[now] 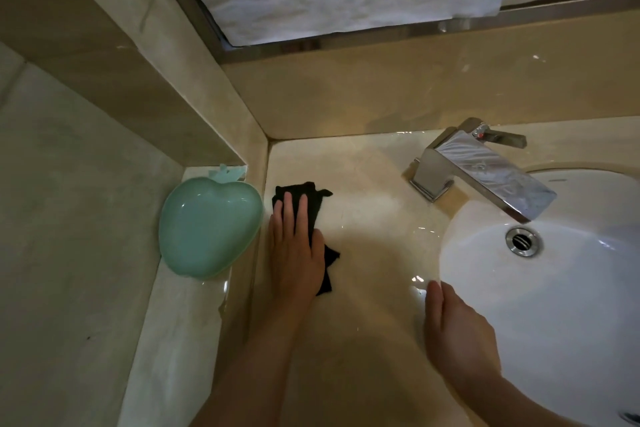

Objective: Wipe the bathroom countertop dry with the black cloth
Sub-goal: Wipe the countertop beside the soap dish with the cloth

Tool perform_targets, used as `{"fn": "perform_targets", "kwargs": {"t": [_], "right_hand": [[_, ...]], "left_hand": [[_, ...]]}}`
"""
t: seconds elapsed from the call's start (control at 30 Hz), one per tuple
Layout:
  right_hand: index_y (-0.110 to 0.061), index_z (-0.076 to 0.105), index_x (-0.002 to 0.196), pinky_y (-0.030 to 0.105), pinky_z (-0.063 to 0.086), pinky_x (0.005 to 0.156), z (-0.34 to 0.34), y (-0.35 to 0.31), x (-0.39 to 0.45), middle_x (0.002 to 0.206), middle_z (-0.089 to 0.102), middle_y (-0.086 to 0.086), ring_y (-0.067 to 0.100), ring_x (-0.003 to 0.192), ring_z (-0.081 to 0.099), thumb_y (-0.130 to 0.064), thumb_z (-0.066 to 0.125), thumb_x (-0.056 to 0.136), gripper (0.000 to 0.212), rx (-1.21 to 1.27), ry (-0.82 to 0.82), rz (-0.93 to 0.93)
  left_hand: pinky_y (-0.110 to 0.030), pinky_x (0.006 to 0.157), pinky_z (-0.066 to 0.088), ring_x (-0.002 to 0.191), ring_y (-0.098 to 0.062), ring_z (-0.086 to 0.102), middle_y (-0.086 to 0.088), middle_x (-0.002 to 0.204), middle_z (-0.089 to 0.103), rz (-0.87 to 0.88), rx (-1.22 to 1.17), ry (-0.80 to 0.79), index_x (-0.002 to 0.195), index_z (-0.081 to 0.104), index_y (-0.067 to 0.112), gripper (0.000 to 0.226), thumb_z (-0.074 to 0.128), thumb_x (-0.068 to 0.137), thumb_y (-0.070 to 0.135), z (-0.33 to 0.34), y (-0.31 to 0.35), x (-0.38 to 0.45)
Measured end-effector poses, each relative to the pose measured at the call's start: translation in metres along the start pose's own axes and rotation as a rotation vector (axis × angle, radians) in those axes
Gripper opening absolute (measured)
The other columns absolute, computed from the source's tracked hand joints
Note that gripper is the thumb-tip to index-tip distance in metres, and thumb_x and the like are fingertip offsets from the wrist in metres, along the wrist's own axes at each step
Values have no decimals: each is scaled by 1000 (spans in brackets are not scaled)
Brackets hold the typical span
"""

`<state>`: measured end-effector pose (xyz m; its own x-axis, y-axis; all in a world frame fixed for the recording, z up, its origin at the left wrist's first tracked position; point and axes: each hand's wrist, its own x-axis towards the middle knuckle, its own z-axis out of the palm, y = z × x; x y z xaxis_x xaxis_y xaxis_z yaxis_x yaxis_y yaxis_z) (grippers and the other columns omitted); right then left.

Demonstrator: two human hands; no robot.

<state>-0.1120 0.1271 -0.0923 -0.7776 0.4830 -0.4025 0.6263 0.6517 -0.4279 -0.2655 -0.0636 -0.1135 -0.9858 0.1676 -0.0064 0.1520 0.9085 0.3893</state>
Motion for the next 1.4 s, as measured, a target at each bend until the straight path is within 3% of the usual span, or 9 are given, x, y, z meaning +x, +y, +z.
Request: {"fn": "perform_targets", "kwargs": {"t": [0.2, 0.37, 0.53, 0.73, 0.87, 0.97, 1.07, 1.23, 1.4], "right_hand": [[-30, 48, 88, 34, 38, 66, 2, -2, -1, 74, 56, -7, 16, 64, 49, -49, 5, 99, 49, -23, 57, -21], [-32, 46, 88, 31, 35, 67, -3, -7, -3, 76, 54, -8, 11, 60, 44, -50, 4, 96, 46, -26, 38, -28], [-31, 45, 87, 33, 37, 66, 2, -4, -1, 78, 57, -6, 21, 69, 53, -51, 4, 96, 47, -53, 63, -40], [-30, 43, 81, 36, 49, 66, 10, 4, 3, 74, 59, -7, 16, 67, 58, -44, 9, 99, 40, -66, 54, -33], [-28, 47, 86, 36, 46, 64, 10, 7, 3, 75, 60, -4, 22, 69, 59, -40, 18, 102, 36, -58, 64, -37], [-26, 49, 86, 36, 43, 66, 9, 6, 2, 78, 62, -3, 27, 75, 61, -43, 17, 103, 40, -32, 75, -39], [-28, 49, 88, 35, 43, 68, 9, 5, 2, 79, 62, -5, 26, 76, 61, -46, 13, 102, 43, -19, 66, -35], [-28, 49, 89, 34, 41, 68, 7, 5, 1, 83, 64, -4, 26, 77, 60, -46, 10, 102, 45, -9, 68, -41], [-24, 55, 99, 36, 44, 74, 7, 5, 2, 91, 66, -1, 27, 83, 62, -43, 9, 102, 49, -19, 65, -30]], "left_hand": [[-38, 125, 8, 154, -17, 4, 1, 166, 13, 145, -95, -6, 157, 24, 20, 56, 37, 103, 16, 15, 23, 2], [-38, 126, 6, 154, -14, 2, 3, 166, 15, 247, -135, -58, 157, 24, 19, 55, 32, 102, 20, 19, 38, 0], [-36, 123, -2, 153, -16, 4, 1, 165, 16, 318, -69, -91, 156, 23, 20, 59, 29, 98, 23, 32, 69, -5], [-39, 125, 15, 152, -21, 17, -4, 162, 28, 546, -122, -175, 153, 36, 14, 56, 25, 98, 24, 46, 116, -22], [-38, 121, 28, 146, -16, 33, -3, 153, 45, 391, -377, -182, 143, 50, 12, 49, 30, 100, 23, 33, 111, -25], [-38, 116, 36, 139, -16, 43, -2, 147, 51, 223, -496, -31, 138, 54, 11, 41, 42, 99, 15, 10, 79, -32], [-39, 119, 33, 143, -13, 38, 3, 153, 44, 50, -561, 68, 143, 50, 14, 44, 40, 101, 7, -13, 36, -46], [-46, 122, 23, 152, -18, 18, 3, 163, 25, -100, -353, 54, 152, 37, 20, 49, 34, 103, 19, -11, -13, -58], [-33, 125, -3, 154, -16, -4, 3, 168, 0, 32, -115, -58, 159, 12, 22, 59, 28, 103, 30, 3, -9, -74]]}}
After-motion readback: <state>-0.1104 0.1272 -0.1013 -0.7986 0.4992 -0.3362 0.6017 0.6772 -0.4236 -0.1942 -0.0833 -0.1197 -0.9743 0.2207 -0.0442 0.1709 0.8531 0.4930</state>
